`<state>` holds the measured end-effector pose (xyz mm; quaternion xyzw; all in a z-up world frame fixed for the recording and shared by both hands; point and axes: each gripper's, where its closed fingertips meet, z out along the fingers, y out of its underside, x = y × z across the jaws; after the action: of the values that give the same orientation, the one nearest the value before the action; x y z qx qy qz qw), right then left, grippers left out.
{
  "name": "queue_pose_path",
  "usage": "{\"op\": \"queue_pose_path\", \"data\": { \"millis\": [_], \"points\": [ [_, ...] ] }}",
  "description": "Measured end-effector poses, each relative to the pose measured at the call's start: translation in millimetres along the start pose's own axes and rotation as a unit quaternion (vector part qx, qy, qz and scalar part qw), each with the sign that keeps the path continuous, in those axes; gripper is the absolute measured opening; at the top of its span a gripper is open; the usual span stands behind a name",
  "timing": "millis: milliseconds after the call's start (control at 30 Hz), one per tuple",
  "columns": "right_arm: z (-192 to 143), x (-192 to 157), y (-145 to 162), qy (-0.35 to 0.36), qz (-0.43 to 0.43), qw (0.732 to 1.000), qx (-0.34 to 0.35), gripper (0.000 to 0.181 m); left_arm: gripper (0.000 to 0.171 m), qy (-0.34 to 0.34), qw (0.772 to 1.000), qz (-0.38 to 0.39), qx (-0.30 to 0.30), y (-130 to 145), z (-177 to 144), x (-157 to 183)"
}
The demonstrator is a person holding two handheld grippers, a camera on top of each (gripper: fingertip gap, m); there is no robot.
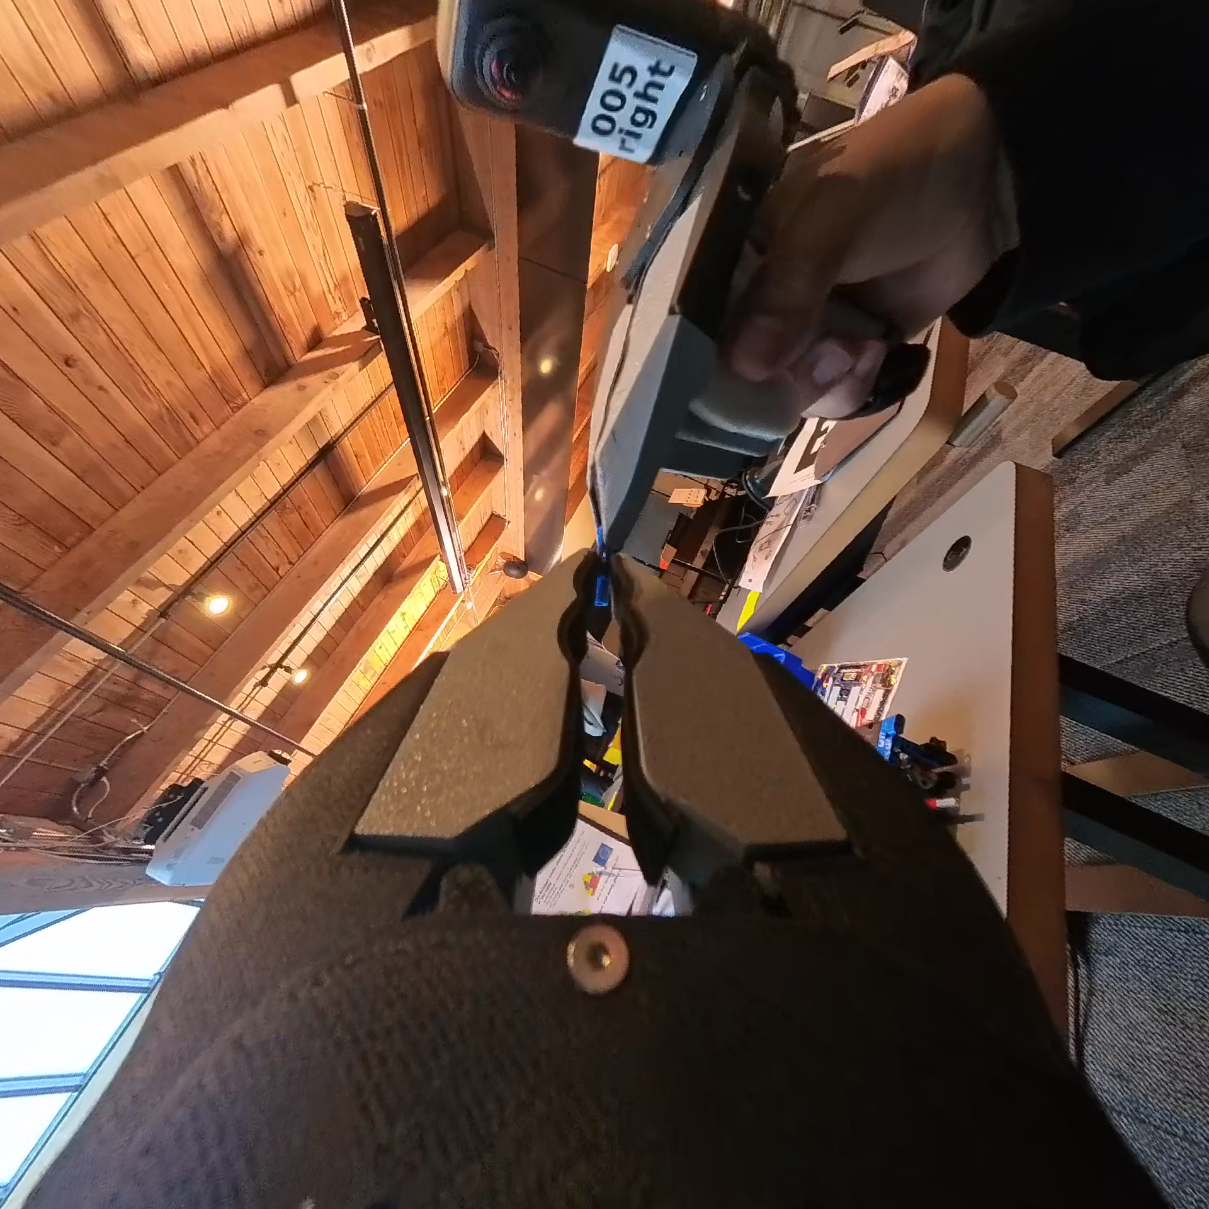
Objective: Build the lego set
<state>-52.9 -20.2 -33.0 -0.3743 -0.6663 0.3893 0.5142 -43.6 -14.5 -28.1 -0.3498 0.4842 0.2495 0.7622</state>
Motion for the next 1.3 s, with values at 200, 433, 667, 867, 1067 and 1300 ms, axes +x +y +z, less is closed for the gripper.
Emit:
{"op": "queue_pose_path", "data": {
  "millis": [200,433,667,867,1067,1300],
  "points": [
    [3.4,3.5,1.6,0.004,0.019,1.000,0.008,0.002,0.000,-0.001,1.000,-0.003,-0.010,5.2,0.5,-0.9],
    [5.0,6.5,5.8,-0.001,0.043,0.999,0.008,0.001,0.000,0.010,1.000,-0.011,-0.020,10.1,2.4,2.4],
    [5.8,13.5,13.2,0.022,0.016,1.000,-0.006,0.001,0.000,0.066,0.988,-0.141,-0.026,16.7,5.9,4.9],
    [4.7,20.5,22.5,0.052,-0.044,0.997,-0.032,0.002,0.014,0.104,0.972,-0.210,-0.013,16.8,3.5,5.0],
    [5.9,14.9,24.9,0.047,-0.096,0.994,-0.037,0.001,0.026,0.191,0.932,-0.304,-0.050,33.4,1.4,16.6],
    [11.3,2.0,33.8,0.023,-0.147,0.987,-0.061,0.002,0.019,0.254,0.923,-0.279,-0.071,35.6,-2.5,44.5]
  ]
}}
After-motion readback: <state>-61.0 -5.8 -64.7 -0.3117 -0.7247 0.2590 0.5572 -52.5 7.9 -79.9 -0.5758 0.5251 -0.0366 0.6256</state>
